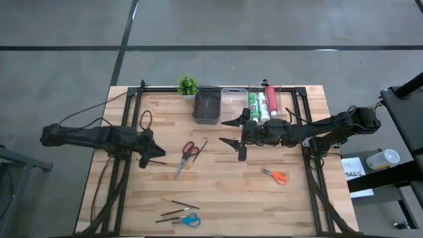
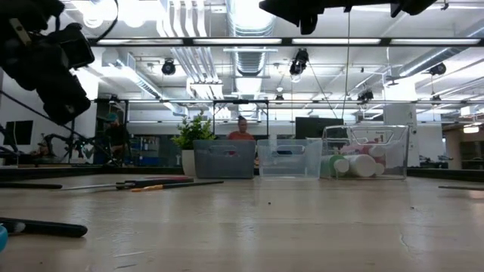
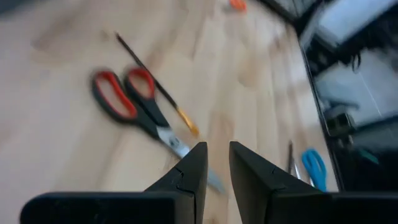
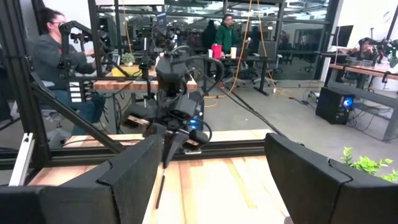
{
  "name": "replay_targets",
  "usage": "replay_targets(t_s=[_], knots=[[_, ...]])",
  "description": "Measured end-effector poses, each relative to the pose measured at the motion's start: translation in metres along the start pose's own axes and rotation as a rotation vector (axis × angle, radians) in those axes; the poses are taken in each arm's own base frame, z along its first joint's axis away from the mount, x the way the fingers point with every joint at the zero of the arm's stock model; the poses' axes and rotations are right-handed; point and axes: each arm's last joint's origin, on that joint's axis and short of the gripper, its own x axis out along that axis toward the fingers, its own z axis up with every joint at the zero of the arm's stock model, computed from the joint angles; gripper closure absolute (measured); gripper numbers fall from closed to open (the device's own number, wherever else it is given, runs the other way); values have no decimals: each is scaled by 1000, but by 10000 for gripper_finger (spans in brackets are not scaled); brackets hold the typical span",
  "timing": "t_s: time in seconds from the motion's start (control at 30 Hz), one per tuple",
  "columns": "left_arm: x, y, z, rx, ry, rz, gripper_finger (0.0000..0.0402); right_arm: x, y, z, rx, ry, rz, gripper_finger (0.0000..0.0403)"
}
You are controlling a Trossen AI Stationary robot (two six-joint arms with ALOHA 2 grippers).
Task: Pick & Place Paint Supplies
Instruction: Put the top silver paint brush into the white transparent bin
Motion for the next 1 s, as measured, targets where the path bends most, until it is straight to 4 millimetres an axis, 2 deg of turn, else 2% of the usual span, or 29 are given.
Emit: replay_targets(t_s=[0.33,0.6,0.8,1.0], knots=[[15,-12,18,-171,274,132,325,0,0,0,1,0,0,115],[44,-22,38,-247,425,245,325,0,0,0,1,1,0,115],[54,-22,37,-259,683,362,325,0,0,0,1,1,0,115],[62,-19,34,-188,779,386,325,0,0,0,1,1,0,115]])
